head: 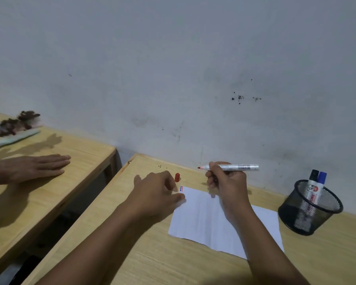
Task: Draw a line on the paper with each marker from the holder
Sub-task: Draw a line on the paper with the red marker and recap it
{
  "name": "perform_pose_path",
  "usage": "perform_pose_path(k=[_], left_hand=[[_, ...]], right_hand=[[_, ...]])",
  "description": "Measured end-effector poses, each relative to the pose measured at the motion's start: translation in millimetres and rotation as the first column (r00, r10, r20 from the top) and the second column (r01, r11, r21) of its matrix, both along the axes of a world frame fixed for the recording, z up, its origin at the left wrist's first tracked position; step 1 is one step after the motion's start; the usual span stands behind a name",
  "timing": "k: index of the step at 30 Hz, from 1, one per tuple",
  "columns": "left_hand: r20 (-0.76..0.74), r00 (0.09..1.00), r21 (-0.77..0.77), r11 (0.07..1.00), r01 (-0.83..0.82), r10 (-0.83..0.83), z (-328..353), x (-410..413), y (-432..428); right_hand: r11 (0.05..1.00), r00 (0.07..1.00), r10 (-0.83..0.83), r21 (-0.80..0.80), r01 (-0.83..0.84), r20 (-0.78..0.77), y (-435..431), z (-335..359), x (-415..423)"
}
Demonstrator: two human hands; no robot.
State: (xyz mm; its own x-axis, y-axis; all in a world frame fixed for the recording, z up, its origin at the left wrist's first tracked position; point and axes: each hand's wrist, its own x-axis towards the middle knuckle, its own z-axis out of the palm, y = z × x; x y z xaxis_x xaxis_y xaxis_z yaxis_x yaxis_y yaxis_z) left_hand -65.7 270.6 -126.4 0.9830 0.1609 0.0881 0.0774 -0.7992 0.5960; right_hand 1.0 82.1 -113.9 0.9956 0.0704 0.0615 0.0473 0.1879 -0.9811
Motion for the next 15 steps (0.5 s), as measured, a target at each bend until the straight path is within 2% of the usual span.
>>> perform_pose_path(k=[3,6,8,9,12,15], left_hand=[[0.027,0.996,-0.039,0.996,-0.085,0.086,4.1,23.9,-4.6],[-0.021,0.999,0.137,0.990,-0.040,0.043,11.1,40.4,-7.2],[0.019,1.000,0.248,0.969,-0.021,0.016,19.4,42.8,-11.7],[0.044,0.999,0.253,0.967,-0.028,0.017,25.4,42.9,-15.0],[0.127,0.992,0.111,0.993,-0.028,0.014,51.6,38.8,-29.7],[0.223,0.969,-0.192,0.969,0.153,-0.109,80.1,25.0,-56.0]], right_hand=[[1.000,0.999,-0.017,0.007,0.016,0.045,-8.6,19.0,-5.5],[1.000,0.996,-0.010,-0.008,0.010,0.087,-21.8,30.7,-17.5],[1.000,0.994,-0.002,-0.030,0.005,0.112,-35.5,37.0,-26.5],[0.999,0.992,-0.008,-0.037,0.013,0.122,-43.3,40.2,-29.9],[0.998,0.988,-0.053,-0.026,0.057,0.143,-64.7,53.5,-36.5],[0.996,0.983,-0.089,0.012,0.088,0.163,-81.1,73.5,-44.1]])
